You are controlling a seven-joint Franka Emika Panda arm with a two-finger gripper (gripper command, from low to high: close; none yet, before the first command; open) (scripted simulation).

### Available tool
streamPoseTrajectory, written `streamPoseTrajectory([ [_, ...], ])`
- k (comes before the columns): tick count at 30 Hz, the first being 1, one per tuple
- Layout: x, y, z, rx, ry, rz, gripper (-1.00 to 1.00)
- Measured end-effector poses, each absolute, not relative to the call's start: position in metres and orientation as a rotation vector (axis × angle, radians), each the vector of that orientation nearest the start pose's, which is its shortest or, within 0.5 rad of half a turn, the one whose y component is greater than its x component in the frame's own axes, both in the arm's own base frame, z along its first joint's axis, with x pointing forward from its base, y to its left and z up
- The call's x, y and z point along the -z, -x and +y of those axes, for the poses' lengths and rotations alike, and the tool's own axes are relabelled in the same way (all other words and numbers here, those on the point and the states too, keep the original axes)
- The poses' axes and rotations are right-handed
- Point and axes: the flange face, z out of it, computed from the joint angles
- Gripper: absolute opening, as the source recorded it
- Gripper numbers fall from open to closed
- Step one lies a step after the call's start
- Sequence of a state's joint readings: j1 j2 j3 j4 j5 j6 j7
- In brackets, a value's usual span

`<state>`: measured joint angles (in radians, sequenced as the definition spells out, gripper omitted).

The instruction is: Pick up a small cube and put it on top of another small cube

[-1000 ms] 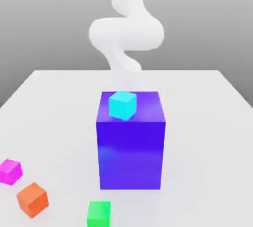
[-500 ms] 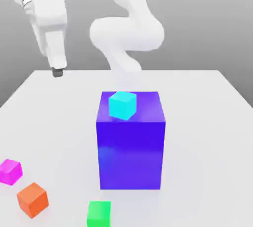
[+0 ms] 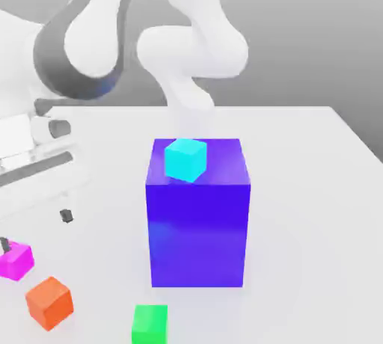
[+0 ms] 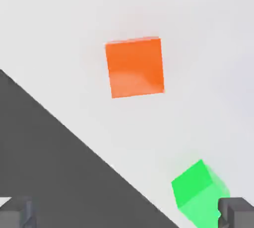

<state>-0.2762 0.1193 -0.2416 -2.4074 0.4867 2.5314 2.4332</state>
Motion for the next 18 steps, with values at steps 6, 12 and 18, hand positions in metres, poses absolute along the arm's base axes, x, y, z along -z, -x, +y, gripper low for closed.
streamPoseTrajectory([
  [6, -0.219, -0.388, -0.290, -0.205, -0.974, 2.924, 0.00],
  [12, -0.213, -0.380, -0.297, -0.181, -1.084, 2.900, 0.00],
  [18, -0.183, -0.361, -0.314, -0.111, -1.346, 2.817, 0.00],
])
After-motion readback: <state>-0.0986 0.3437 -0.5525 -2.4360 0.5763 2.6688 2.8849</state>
